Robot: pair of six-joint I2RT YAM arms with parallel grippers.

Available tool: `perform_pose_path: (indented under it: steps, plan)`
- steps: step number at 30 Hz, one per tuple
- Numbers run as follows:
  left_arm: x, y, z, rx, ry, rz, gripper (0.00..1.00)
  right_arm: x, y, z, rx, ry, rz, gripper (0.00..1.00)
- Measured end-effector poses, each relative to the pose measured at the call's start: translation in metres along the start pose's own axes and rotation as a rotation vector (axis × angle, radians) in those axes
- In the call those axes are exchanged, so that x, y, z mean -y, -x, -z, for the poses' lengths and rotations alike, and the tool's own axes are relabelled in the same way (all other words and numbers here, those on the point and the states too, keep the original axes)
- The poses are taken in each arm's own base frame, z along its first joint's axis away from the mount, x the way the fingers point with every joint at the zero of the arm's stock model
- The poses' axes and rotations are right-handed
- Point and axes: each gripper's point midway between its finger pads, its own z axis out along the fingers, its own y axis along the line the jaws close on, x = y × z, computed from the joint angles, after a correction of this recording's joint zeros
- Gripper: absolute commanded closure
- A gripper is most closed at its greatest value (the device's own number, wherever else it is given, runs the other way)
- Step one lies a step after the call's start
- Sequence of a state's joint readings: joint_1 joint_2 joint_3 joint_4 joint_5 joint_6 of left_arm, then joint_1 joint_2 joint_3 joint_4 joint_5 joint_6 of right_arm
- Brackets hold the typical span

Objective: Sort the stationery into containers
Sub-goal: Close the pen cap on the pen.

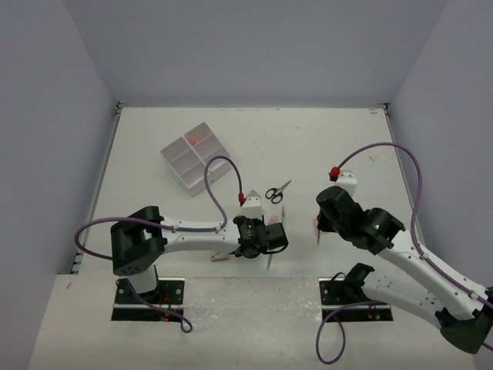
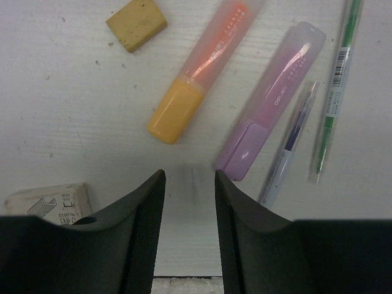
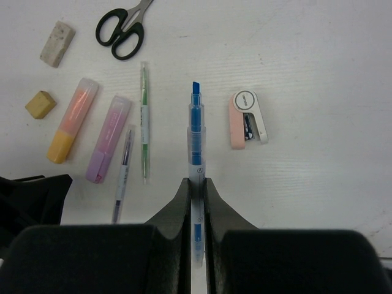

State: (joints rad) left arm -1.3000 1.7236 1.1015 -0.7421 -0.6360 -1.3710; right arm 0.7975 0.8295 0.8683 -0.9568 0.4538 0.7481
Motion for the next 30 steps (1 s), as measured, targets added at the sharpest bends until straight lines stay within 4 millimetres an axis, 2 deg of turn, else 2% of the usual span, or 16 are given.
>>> perform_pose_path:
  steps: [6, 26, 30]
  plan:
    - [0.003, -0.007, 0.002, -0.01, -0.007, 0.005, 0.63, 0.0, -0.001, -0.001, 0.001, 0.004, 0.008, 1.0]
    - [-0.002, -0.028, -0.015, -0.051, 0.041, -0.027, 0.68, -0.006, 0.001, 0.001, 0.014, 0.049, 0.012, 1.0]
    - [-0.005, -0.031, -0.017, -0.051, 0.046, -0.03, 0.74, -0.006, 0.001, 0.002, 0.019, 0.058, 0.011, 1.0]
